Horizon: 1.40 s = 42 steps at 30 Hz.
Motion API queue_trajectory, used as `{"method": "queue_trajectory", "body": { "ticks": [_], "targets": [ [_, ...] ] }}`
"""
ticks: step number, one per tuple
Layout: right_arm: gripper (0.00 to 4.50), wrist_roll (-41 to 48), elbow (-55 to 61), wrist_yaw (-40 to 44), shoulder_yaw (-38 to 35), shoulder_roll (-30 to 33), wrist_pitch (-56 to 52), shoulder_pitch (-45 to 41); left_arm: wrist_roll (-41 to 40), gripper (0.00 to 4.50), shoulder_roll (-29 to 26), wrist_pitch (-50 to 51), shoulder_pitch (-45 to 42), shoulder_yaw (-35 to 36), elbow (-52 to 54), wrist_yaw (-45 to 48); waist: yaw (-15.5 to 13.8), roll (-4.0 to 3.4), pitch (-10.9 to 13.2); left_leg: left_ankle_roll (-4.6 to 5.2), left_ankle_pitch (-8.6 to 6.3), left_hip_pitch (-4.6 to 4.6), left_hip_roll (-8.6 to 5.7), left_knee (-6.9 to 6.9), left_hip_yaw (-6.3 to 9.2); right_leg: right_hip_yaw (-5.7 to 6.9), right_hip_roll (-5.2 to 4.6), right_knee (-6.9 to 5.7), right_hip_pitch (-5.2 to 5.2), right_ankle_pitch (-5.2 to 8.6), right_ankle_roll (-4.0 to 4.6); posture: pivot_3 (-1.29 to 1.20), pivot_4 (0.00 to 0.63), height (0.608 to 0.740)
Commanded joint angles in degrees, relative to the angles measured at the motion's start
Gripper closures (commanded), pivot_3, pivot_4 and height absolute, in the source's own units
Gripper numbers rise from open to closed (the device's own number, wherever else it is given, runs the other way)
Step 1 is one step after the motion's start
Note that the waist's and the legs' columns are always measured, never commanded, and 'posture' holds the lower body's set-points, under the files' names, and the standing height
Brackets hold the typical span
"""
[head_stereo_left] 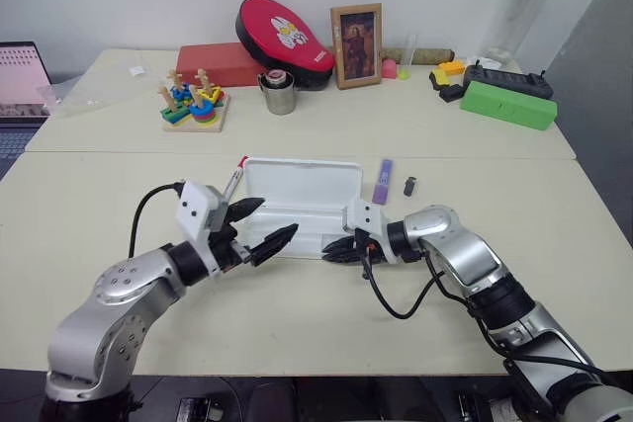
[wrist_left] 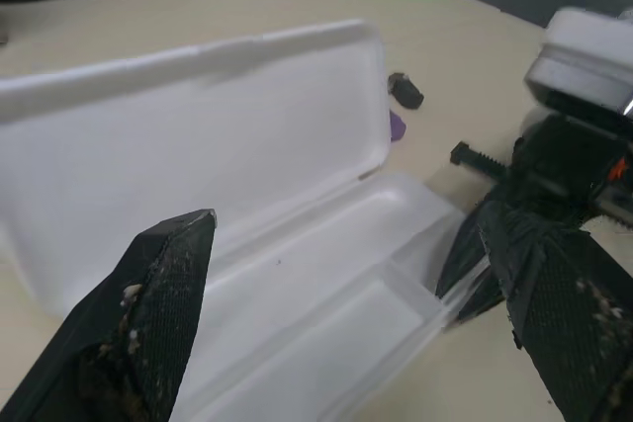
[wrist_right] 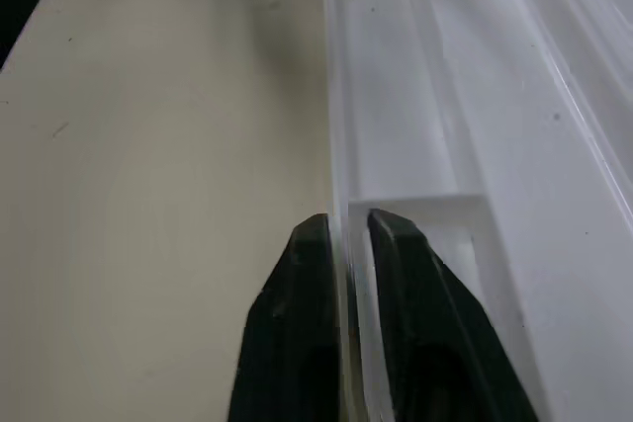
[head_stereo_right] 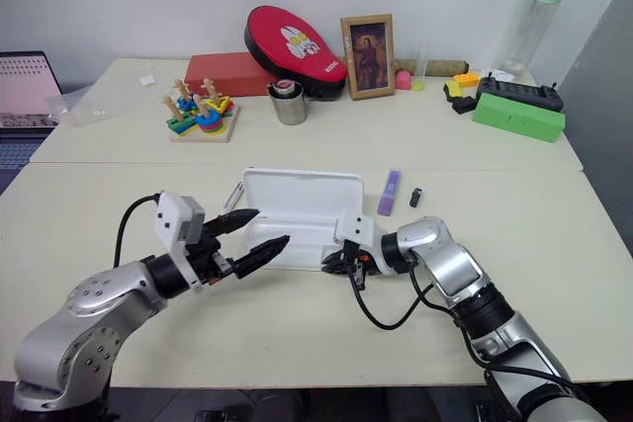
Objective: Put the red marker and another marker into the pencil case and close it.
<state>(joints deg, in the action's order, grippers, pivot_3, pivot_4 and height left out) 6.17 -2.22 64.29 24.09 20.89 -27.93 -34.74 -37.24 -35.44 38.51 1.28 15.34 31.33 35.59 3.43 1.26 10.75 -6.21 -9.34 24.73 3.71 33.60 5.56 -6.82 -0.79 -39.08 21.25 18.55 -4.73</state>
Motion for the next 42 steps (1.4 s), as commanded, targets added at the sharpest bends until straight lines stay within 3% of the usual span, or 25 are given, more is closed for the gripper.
{"method": "queue_trajectory", "body": {
  "ticks": [1,5,12,19,27,42],
  "targets": [
    [2.73,4.75,4.11,0.94,-4.32,0.68,-1.48,-0.95,0.45,0.00,-2.44,-1.51,2.85,8.08,-0.88,-0.41,-0.01,0.00,0.00,0.00,0.00,0.00,0.00,0.00,-0.01,0.00,0.00,0.00,0.00,0.00,0.00,0.00,0.150,0.740],
    [1.76,12.26,5.86,0.65,-10.48,-0.65,-5.53,-2.59,4.78,0.00,-3.53,-2.80,0.51,9.98,-7.47,-4.20,-0.17,0.00,0.00,0.00,0.00,0.00,0.00,0.03,-0.01,0.00,0.00,0.02,-0.01,0.01,0.00,0.00,0.150,0.740],
    [0.07,17.27,6.14,-4.70,-16.62,-3.20,-7.54,-8.03,12.66,0.00,-2.74,-6.50,-9.51,2.40,-20.91,-5.76,-0.33,0.00,0.00,-0.01,0.00,0.01,-0.01,0.14,0.01,0.00,0.03,0.04,-0.06,-0.01,-0.03,0.00,0.150,0.740],
    [0.01,18.69,9.48,-11.33,-18.69,-4.82,-8.14,-9.59,19.17,0.00,-0.17,-10.43,-17.93,-5.41,-36.01,-5.68,-0.25,-0.01,0.01,0.00,0.00,0.08,0.00,0.06,0.06,0.05,0.04,-0.03,0.05,-0.01,-0.02,0.00,0.150,0.740],
    [0.01,20.45,11.55,-14.04,-19.35,-3.86,-9.17,-9.29,23.27,0.00,2.01,-15.04,-24.17,-9.02,-48.39,-3.88,-0.34,-0.02,0.00,-0.01,0.01,0.08,-0.01,0.10,0.15,0.11,0.05,-0.15,0.01,-0.02,-0.01,0.00,0.150,0.740],
    [0.00,22.40,10.67,-14.48,-19.61,-3.53,-8.47,-10.22,25.18,2.93,4.07,-20.13,-25.86,-7.20,-54.47,-7.17,-0.18,-0.03,-0.01,-0.01,0.03,0.03,-0.01,0.21,0.19,0.11,0.08,-0.43,0.02,-0.01,-0.02,0.00,0.150,0.740]
  ]
}}
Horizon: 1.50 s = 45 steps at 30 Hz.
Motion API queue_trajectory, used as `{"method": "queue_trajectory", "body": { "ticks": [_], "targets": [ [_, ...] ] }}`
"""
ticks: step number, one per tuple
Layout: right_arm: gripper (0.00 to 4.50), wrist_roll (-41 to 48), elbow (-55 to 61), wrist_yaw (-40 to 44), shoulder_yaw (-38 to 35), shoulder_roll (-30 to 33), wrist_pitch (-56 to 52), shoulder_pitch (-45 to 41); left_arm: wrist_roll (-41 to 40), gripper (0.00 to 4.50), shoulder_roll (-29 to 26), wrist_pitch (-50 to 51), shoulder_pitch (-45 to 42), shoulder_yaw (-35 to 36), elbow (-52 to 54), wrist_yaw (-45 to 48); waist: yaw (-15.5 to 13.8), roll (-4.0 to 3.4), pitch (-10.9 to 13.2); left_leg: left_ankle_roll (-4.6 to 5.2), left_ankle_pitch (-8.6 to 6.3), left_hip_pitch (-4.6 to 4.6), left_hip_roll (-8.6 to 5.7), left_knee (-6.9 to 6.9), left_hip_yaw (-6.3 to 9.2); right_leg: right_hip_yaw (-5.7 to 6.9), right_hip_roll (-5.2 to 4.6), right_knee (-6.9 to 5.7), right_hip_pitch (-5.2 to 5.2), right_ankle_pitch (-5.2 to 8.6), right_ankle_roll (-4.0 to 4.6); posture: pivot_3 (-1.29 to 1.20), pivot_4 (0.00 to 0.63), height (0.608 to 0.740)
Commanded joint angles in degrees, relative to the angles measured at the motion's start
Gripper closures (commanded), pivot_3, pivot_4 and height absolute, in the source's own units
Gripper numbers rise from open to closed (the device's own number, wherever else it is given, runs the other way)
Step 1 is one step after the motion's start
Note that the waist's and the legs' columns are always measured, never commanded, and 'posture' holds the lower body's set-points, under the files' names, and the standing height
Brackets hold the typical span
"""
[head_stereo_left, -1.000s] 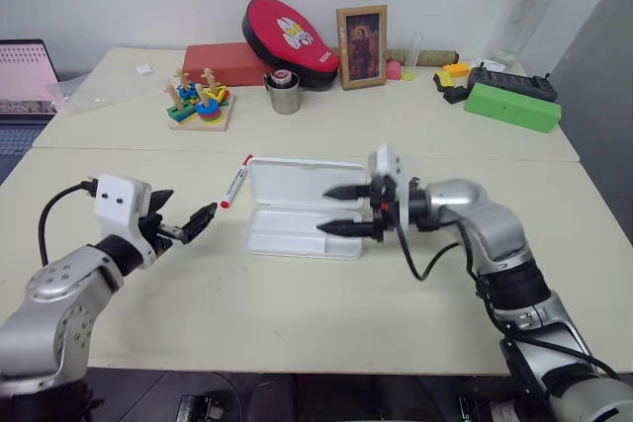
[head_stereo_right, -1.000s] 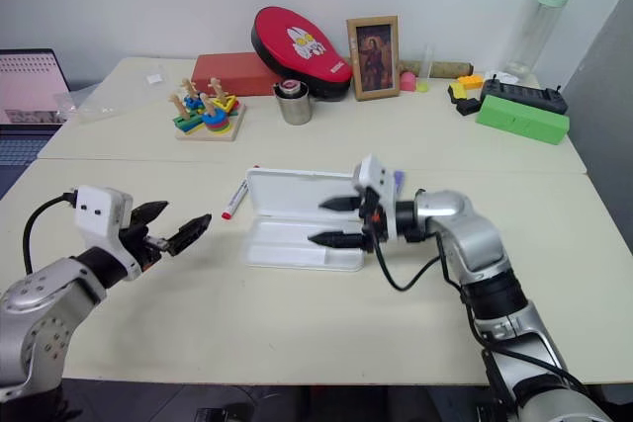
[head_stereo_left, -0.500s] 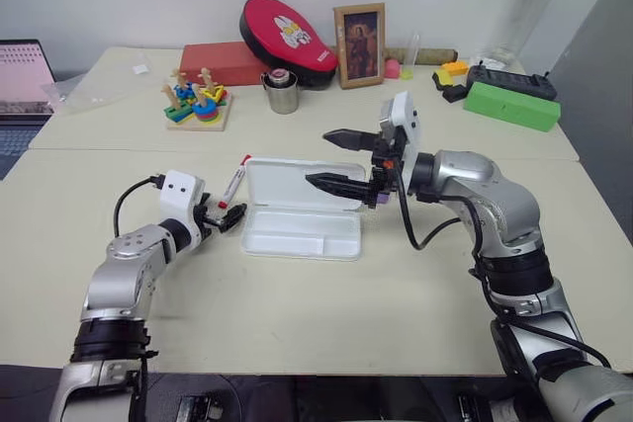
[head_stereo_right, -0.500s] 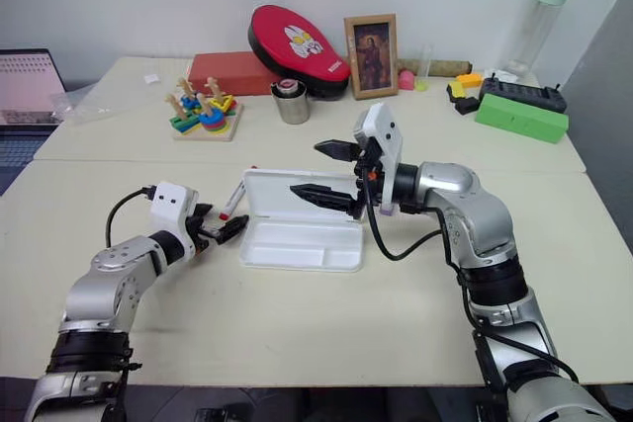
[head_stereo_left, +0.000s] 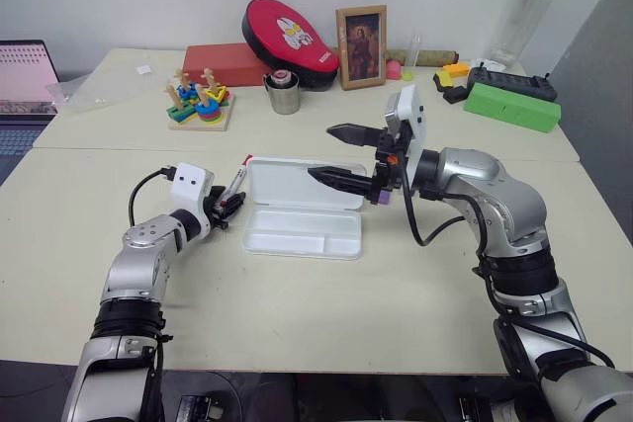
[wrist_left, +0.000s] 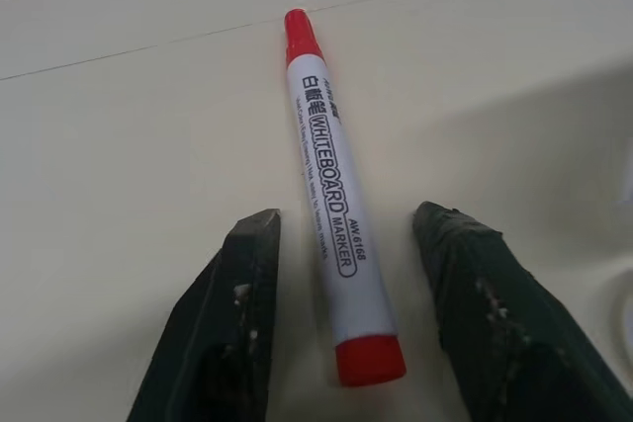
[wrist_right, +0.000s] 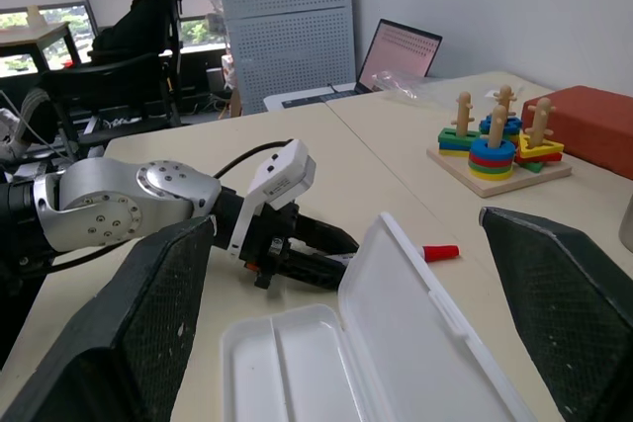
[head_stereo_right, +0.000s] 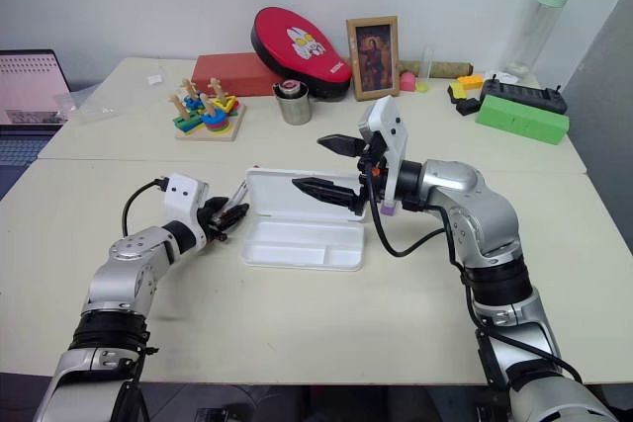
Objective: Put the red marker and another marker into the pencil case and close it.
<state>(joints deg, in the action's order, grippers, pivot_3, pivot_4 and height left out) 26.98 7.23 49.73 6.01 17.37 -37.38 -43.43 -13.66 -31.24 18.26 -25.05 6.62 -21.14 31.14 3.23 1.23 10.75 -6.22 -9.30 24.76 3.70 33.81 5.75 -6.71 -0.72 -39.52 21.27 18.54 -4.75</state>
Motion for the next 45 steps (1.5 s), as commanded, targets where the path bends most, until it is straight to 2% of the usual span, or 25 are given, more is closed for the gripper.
{"method": "queue_trajectory", "body": {
  "ticks": [1,6,11,14,18,21,23,25,28,32,36,45],
  "targets": [
    [0.00,1.65,1.06,0.14,-1.49,0.07,1.06,-1.60,1.52,3.13,-0.05,0.02,0.56,1.78,-2.09,-3.22,0.02,0.00,0.00,0.00,0.00,0.00,0.00,0.01,0.01,0.00,0.01,-0.01,0.00,0.00,0.00,0.00,0.150,0.740],
    [0.00,1.82,0.23,0.35,-1.37,0.34,1.66,-1.98,1.36,4.02,0.28,-0.65,1.96,2.30,-2.00,-4.63,0.37,0.00,0.00,0.00,0.01,-0.01,0.02,0.03,0.02,-0.02,0.04,-0.12,0.06,0.00,0.00,0.00,0.150,0.740],
    [0.00,2.07,-0.73,0.67,-1.53,0.35,2.11,-2.71,1.30,4.03,0.75,-3.07,2.06,5.03,-2.01,-9.37,0.81,0.00,0.00,0.00,0.01,-0.03,0.03,0.03,0.01,-0.05,0.06,-0.16,0.06,0.01,0.01,0.00,0.150,0.740],
    [0.00,2.61,-0.26,1.21,-1.99,1.17,2.01,-2.66,-3.14,4.03,1.04,-4.06,-0.13,9.80,2.81,-10.62,1.23,0.00,0.00,0.01,0.01,-0.03,0.05,0.03,0.04,-0.04,0.10,-0.19,0.08,0.01,0.01,0.00,0.150,0.740],
    [0.00,5.13,1.35,3.17,-4.18,3.80,0.91,-2.61,-15.84,4.03,-1.14,0.29,-3.26,13.77,17.28,-1.17,0.70,0.05,0.03,-0.04,0.04,0.12,0.04,0.02,0.08,0.00,0.08,-0.13,0.15,0.01,0.01,0.00,0.150,0.740],
    [0.00,8.30,2.69,5.84,-6.41,6.63,-0.11,-1.82,-25.66,4.03,-7.43,8.31,-4.56,12.07,29.18,10.37,0.00,0.09,0.06,-0.07,0.05,0.20,0.03,-0.03,0.12,0.08,0.05,0.05,0.11,0.01,0.01,0.00,0.150,0.740],
    [0.00,9.68,2.85,6.93,-7.23,8.26,-0.63,-1.43,-27.35,4.03,-10.75,9.98,-5.21,9.29,32.85,16.29,-0.03,-0.02,0.06,-0.08,0.05,0.20,0.01,-0.08,0.10,0.09,0.01,0.18,0.06,0.01,0.01,0.00,0.150,0.740],
    [0.00,10.77,3.50,8.63,-7.58,10.58,-1.34,-0.40,-25.54,4.03,-14.64,9.85,-5.11,4.03,34.24,23.77,0.02,-0.15,0.05,-0.07,0.04,0.10,0.00,-0.11,0.07,0.09,-0.02,0.35,-0.09,0.01,0.01,0.00,0.150,0.740],
    [0.00,10.25,3.92,9.42,-7.19,13.10,-0.99,1.16,-17.94,4.03,-19.43,5.24,-4.75,-4.81,32.25,33.38,0.08,-0.23,0.11,-0.06,0.04,0.06,0.01,-0.15,0.04,0.06,0.01,0.39,-0.08,0.01,0.01,0.00,0.150,0.740],
    [0.00,7.84,3.67,7.74,-6.51,15.06,0.33,2.85,-7.25,4.03,-21.46,-2.92,-7.73,-14.42,23.93,41.12,0.26,-0.29,0.15,-0.06,0.04,0.10,0.05,-0.16,-0.04,-0.05,0.07,0.44,0.06,0.02,0.01,0.00,0.150,0.740],
    [0.00,8.24,5.47,5.96,-7.56,15.26,-0.11,4.28,-0.53,4.03,-19.35,-10.02,-11.69,-19.73,15.06,45.43,0.13,-0.28,0.16,-0.05,0.04,0.15,0.06,-0.16,-0.10,-0.10,0.10,0.46,0.11,0.02,0.02,0.00,0.150,0.740],
    [0.00,8.60,11.08,1.20,-8.46,17.00,-2.73,9.03,4.94,4.03,-13.52,-15.70,-16.78,-22.54,2.61,49.67,0.03,-0.28,0.17,-0.05,0.04,0.22,0.06,-0.16,-0.09,-0.08,0.09,0.45,0.14,0.03,0.04,0.00,0.150,0.740]
  ]
}}
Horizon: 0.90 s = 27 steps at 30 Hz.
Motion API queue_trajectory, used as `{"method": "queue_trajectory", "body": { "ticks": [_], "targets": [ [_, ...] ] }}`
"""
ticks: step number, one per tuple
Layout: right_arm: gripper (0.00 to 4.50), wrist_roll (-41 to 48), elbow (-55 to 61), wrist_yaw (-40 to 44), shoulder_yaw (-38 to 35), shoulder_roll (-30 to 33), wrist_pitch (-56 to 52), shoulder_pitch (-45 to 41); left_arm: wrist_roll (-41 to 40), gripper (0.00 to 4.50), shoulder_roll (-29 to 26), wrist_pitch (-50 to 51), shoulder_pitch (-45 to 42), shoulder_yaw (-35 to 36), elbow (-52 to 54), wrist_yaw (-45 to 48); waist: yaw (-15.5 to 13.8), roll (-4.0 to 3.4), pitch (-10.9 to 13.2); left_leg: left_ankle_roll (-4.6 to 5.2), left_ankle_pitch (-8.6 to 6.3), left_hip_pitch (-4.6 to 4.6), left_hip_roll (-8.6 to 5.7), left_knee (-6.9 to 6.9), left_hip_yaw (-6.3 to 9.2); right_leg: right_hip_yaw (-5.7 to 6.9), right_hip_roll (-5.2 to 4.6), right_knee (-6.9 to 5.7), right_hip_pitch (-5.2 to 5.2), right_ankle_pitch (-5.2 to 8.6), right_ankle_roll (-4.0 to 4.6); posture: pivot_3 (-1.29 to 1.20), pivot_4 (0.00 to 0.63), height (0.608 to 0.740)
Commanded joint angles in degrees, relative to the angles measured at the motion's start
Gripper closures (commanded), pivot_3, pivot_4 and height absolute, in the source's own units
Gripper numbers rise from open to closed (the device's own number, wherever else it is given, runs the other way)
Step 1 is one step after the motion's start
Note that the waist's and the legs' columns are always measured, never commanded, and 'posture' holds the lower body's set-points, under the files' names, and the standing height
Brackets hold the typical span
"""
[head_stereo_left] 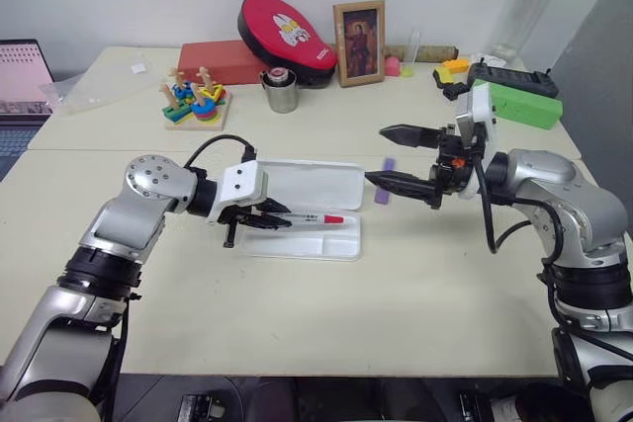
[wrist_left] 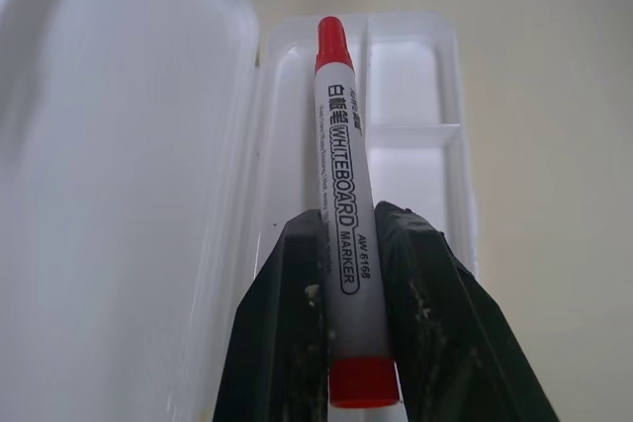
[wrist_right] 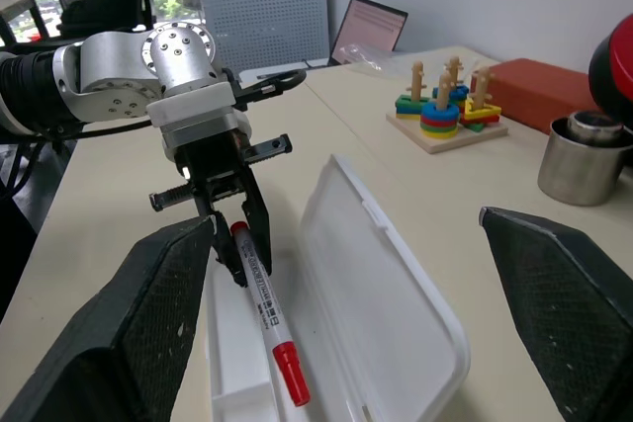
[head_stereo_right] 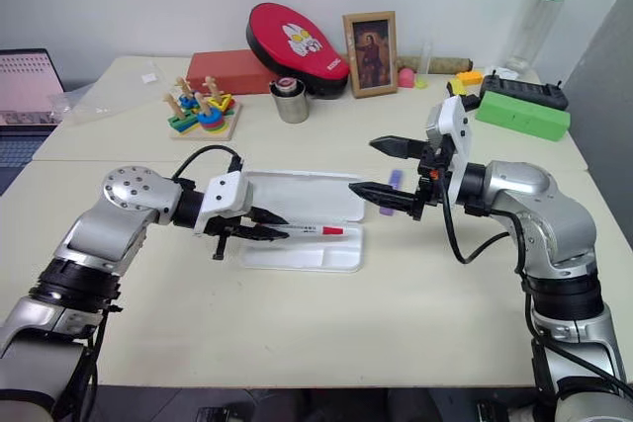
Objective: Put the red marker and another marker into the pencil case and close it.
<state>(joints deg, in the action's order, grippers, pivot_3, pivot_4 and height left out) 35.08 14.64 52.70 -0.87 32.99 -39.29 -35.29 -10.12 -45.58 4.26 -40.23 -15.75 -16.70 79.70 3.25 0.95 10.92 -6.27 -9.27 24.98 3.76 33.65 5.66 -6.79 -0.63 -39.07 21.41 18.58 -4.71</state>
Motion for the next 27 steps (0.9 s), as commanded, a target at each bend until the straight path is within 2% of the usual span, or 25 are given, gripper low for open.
{"method": "queue_trajectory", "body": {
  "ticks": [1,3,9,12,16,19,23,27],
  "targets": [
    [0.00,-0.40,3.81,-2.49,-1.13,1.77,-1.02,1.45,2.29,3.33,1.24,-2.40,-1.86,-0.30,-2.78,0.88,0.01,0.00,0.00,0.00,0.00,0.00,0.00,0.00,0.00,-0.01,0.00,0.00,0.00,0.00,0.00,0.00,0.150,0.740],
    [0.00,-1.82,3.38,-3.82,-0.35,2.00,-1.02,2.09,3.38,3.15,1.98,-3.31,-2.28,-0.13,-4.16,0.64,0.00,0.00,0.00,0.00,0.00,0.00,0.00,0.00,0.00,-0.01,0.00,0.00,0.00,0.00,0.00,0.00,0.150,0.740],
    [0.00,-5.75,0.12,-7.22,1.87,1.32,-0.70,2.03,2.47,2.03,3.34,-2.10,-2.04,1.42,-3.08,1.77,0.05,0.00,0.00,0.00,0.00,0.00,0.00,0.03,0.01,-0.01,0.00,-0.02,-0.01,0.00,0.00,0.00,0.150,0.740],
    [0.00,-8.73,-3.09,-11.64,2.97,-0.42,-1.76,0.75,1.29,1.45,3.73,-0.71,-1.55,2.89,-1.27,0.74,0.08,0.00,0.00,0.00,0.00,0.00,0.00,0.03,0.01,-0.01,0.00,-0.03,-0.01,0.00,0.00,0.00,0.150,0.740],
    [0.00,-16.13,-10.34,-23.02,5.77,-6.45,-3.63,-1.99,-10.37,0.62,8.62,10.94,0.97,9.12,10.21,-3.70,0.12,0.00,0.00,0.00,0.00,0.00,0.00,0.05,0.02,0.00,0.00,-0.05,-0.02,0.00,0.00,0.00,0.150,0.740],
    [0.00,-20.37,-14.49,-30.38,6.14,-10.89,-5.52,-3.45,-15.57,0.06,12.16,17.63,3.61,12.18,18.28,-9.26,0.09,0.00,0.00,0.00,0.01,0.00,0.00,0.07,0.05,0.01,-0.01,-0.10,-0.04,0.00,0.00,0.00,0.150,0.740],
    [0.00,-22.82,-17.05,-37.57,5.44,-17.04,-6.97,-3.51,-18.52,0.01,17.69,22.31,6.79,14.93,26.17,-20.02,0.08,0.00,0.00,-0.01,0.01,-0.01,0.00,0.07,0.10,0.04,-0.01,-0.15,-0.04,0.00,0.00,0.00,0.150,0.740],
    [0.00,-25.87,-20.06,-43.63,5.27,-21.22,-7.73,-2.51,-17.81,0.01,22.26,22.96,7.98,17.29,29.73,-30.46,0.06,0.00,0.00,-0.01,0.01,-0.03,-0.02,0.12,0.10,0.04,-0.01,-0.29,-0.03,-0.01,0.01,0.00,0.150,0.740]
  ]
}}
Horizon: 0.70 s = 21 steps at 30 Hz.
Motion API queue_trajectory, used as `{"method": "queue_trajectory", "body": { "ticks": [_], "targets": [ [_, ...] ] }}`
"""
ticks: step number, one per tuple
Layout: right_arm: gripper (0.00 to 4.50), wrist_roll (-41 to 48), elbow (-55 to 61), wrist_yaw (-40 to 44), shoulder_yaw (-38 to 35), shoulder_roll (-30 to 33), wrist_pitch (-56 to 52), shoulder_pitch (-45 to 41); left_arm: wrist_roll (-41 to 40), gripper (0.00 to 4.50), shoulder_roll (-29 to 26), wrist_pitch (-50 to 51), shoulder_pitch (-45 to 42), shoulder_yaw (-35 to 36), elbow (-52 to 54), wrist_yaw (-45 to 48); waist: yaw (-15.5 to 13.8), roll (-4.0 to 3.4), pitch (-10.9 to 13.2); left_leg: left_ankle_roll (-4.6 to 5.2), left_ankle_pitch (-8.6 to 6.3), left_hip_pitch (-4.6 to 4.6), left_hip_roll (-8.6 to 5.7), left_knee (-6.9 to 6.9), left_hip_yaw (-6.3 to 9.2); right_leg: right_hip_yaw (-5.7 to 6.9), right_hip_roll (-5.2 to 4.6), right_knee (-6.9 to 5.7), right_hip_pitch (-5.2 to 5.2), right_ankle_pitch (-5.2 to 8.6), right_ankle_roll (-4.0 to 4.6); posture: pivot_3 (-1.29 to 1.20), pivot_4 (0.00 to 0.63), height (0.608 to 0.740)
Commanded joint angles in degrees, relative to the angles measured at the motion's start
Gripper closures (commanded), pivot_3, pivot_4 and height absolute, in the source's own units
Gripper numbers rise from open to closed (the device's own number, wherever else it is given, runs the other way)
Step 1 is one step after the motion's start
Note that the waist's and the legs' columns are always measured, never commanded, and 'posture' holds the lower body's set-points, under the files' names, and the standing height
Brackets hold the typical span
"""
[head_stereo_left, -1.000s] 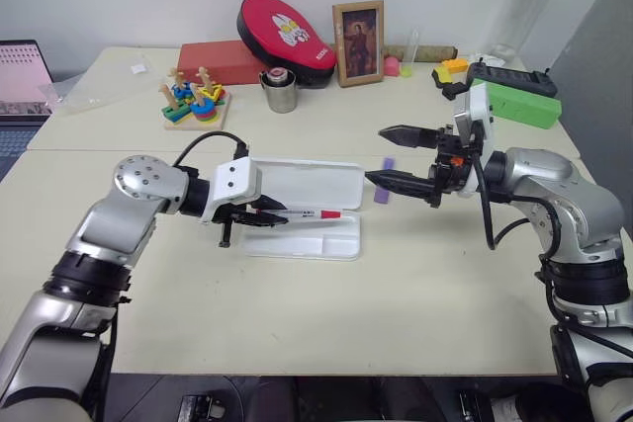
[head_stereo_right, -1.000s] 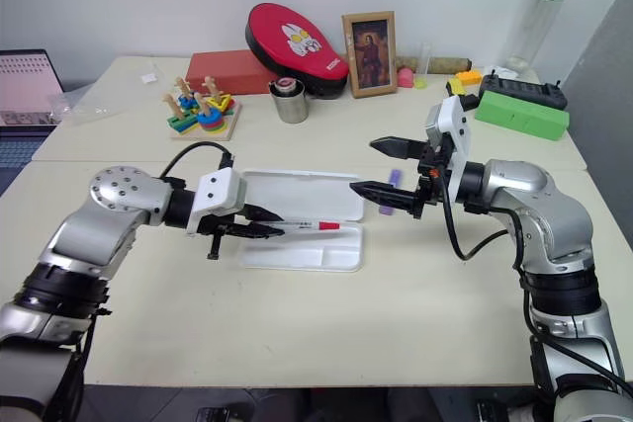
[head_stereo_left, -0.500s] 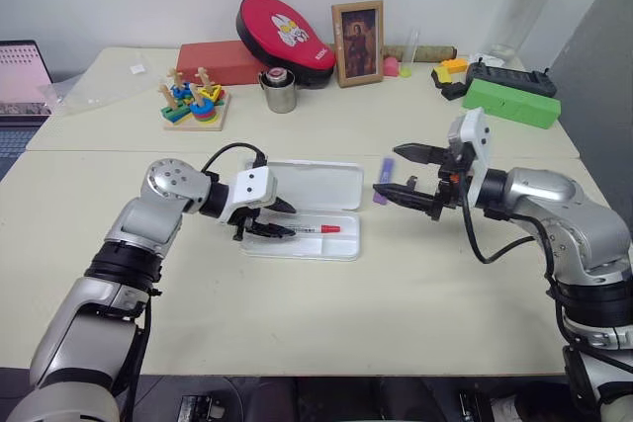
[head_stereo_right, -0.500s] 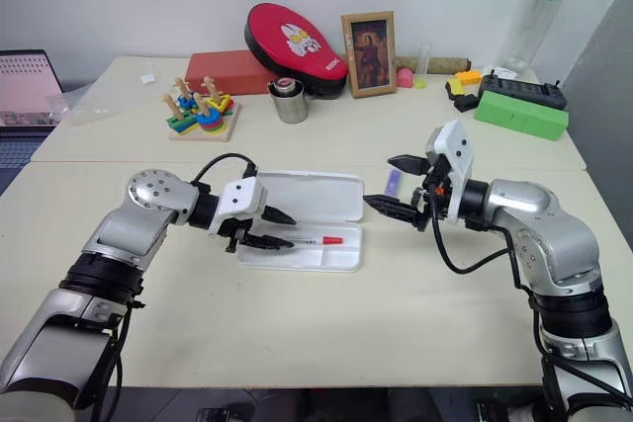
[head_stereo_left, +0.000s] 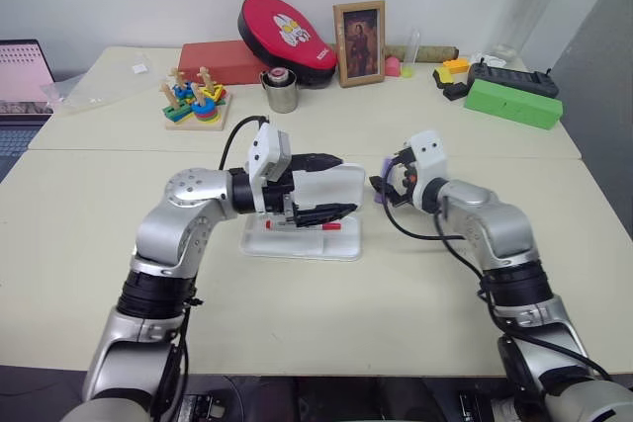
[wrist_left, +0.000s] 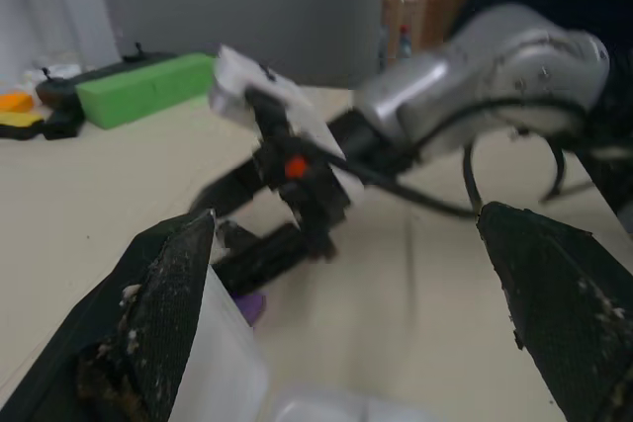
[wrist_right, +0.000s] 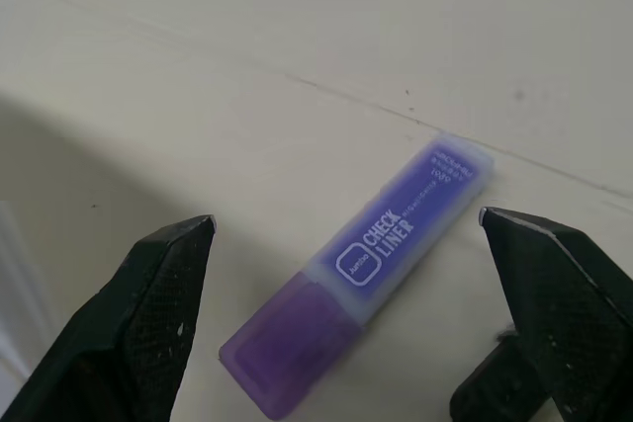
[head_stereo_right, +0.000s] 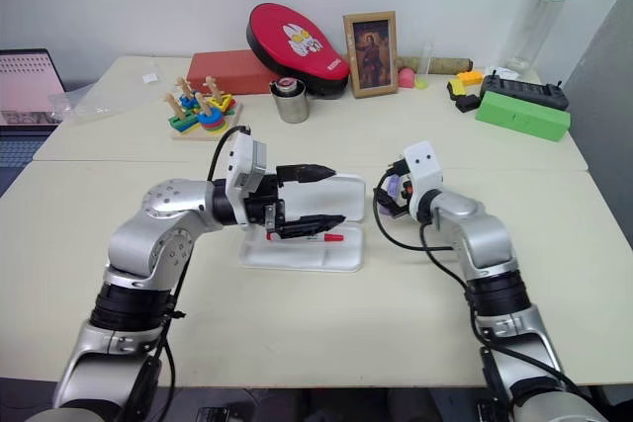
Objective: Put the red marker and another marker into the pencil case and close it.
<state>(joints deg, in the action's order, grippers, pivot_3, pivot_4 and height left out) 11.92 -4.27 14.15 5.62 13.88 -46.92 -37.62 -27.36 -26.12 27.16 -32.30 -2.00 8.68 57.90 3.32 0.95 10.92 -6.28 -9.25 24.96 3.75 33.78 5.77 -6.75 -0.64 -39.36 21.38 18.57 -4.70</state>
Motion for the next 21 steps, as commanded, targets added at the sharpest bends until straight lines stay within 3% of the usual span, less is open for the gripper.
{"method": "queue_trajectory", "body": {
  "ticks": [1,8,21],
  "targets": [
    [0.00,-2.69,-1.71,-5.69,-1.27,-3.23,-0.34,0.17,-0.34,0.01,3.75,0.29,0.20,3.99,4.89,-10.94,-0.01,0.00,0.00,0.00,0.00,0.00,0.00,0.02,0.01,0.00,0.00,-0.04,0.00,0.00,0.00,0.00,0.150,0.740],
    [0.00,-6.66,-4.85,-7.39,1.80,-5.52,-0.52,0.67,-0.27,0.01,4.14,1.58,1.04,2.82,7.65,-14.78,0.02,0.01,-0.02,0.00,0.00,-0.08,-0.02,0.05,0.02,0.00,0.00,-0.10,-0.05,0.00,0.00,0.00,0.150,0.740],
    [3.03,-8.09,-6.01,-9.14,-0.86,-7.67,-1.45,0.27,-0.23,0.00,4.13,1.26,-0.34,2.50,7.30,-16.52,-0.12,0.02,-0.03,-0.01,0.00,-0.10,-0.03,0.05,0.06,0.04,0.00,-0.11,-0.08,0.00,0.00,0.00,0.150,0.740]
  ]
}}
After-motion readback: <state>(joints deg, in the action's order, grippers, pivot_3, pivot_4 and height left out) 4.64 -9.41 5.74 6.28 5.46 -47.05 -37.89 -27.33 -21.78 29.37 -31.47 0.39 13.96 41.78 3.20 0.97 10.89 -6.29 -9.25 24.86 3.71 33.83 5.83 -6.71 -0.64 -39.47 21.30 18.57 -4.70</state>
